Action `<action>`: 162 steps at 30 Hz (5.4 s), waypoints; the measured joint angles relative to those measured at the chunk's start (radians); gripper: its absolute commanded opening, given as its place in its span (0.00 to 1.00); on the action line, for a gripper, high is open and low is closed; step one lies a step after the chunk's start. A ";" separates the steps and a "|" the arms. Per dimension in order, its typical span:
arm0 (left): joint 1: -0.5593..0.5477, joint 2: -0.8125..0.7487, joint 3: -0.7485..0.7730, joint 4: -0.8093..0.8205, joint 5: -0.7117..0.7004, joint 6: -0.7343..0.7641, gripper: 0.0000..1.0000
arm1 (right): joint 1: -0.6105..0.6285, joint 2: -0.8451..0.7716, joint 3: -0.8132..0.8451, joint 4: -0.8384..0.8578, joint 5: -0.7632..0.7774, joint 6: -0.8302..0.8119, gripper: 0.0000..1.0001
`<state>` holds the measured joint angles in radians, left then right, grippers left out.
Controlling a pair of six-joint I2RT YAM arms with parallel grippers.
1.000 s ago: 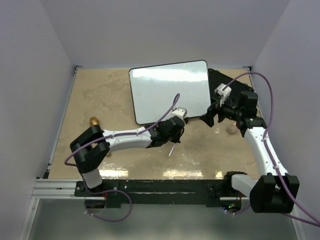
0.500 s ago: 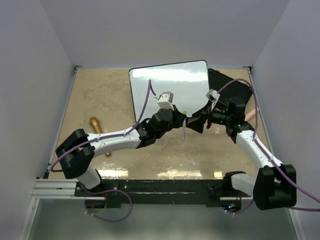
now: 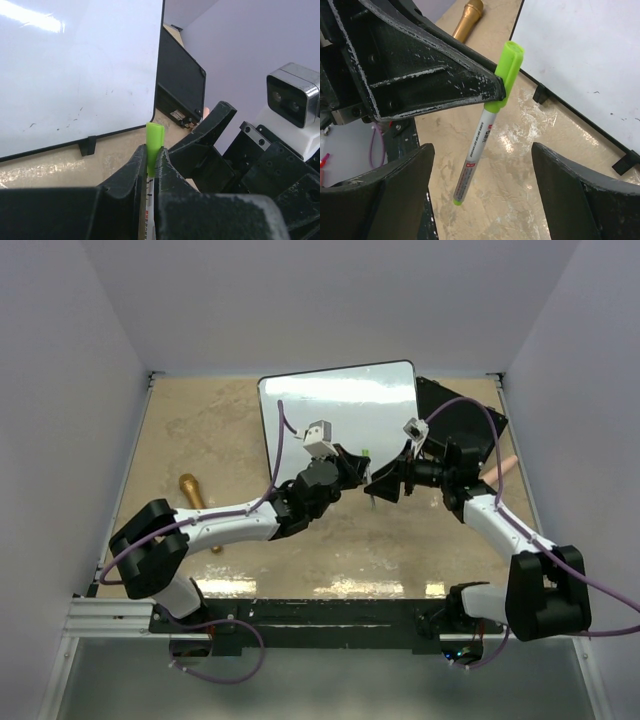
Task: Write a sentence on the whiteboard
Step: Pass from the left arm to the right, then pass from the right arm to the left, then pass from the left arm to the right
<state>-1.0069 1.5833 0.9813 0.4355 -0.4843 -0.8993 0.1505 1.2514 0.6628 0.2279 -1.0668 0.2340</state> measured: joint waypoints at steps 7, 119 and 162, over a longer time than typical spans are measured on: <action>-0.002 -0.010 -0.014 0.038 -0.064 -0.045 0.00 | 0.015 0.027 -0.009 0.047 -0.019 0.055 0.55; 0.155 -0.518 -0.462 0.185 0.771 0.283 0.00 | 0.126 0.006 0.459 -1.159 -0.021 -1.253 0.88; 0.022 -0.435 -0.540 0.828 0.536 0.269 0.00 | 0.145 -0.160 0.389 -0.342 -0.288 -0.099 0.62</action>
<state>-0.9852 1.1481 0.4416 1.2633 0.0521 -0.6304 0.2955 1.0916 1.0519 -0.1139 -1.3544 0.1349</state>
